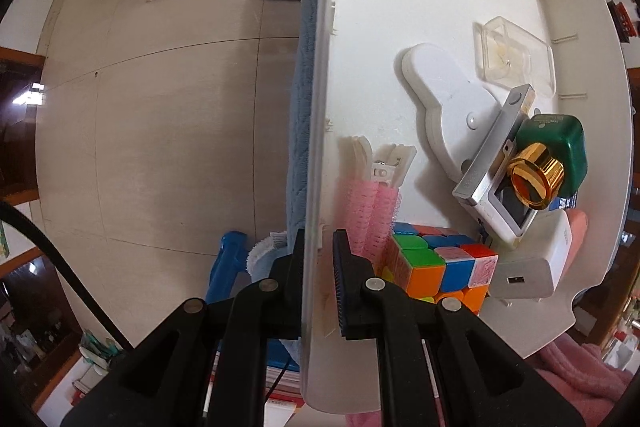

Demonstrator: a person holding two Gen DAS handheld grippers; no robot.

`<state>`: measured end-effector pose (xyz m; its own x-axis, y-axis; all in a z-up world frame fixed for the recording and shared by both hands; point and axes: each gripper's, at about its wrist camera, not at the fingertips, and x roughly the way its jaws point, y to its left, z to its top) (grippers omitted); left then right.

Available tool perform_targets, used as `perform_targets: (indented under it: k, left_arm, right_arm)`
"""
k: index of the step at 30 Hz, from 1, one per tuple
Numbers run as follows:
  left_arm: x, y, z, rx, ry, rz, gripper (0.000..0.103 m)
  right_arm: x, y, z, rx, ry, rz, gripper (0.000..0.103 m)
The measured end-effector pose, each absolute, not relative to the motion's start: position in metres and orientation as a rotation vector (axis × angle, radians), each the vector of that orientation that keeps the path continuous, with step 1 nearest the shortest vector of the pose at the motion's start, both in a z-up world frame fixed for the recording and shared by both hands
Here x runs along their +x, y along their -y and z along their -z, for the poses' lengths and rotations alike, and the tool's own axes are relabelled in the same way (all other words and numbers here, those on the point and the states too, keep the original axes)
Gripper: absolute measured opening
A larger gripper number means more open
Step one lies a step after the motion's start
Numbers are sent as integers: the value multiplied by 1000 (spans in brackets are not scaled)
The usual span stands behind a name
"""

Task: Organize rigid objects
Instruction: 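Move the right tool to the beige wedge box and grasp it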

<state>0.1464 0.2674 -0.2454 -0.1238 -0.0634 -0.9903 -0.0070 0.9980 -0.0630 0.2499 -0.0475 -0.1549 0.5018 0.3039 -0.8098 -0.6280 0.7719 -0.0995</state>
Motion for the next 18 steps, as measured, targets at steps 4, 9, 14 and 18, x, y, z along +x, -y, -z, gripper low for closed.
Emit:
perform_targets:
  k: [4,9,14,18]
  left_arm:
    - [150,-272,244,-77,-1689,27,11]
    - [150,-278,242,-94,-1675,-14,11]
    - [145,-278,243,-93,-1668,-48,11]
    - [143,-276,241,-80,-1662,-59,11]
  right_arm:
    - [270,48,178,-440,-869,-665,77]
    - [287,47,206,-418,-865,-713,77]
    - [296,45,231,-401,-885,-749,77]
    - [300,44,243,-396,-889,-749,77]
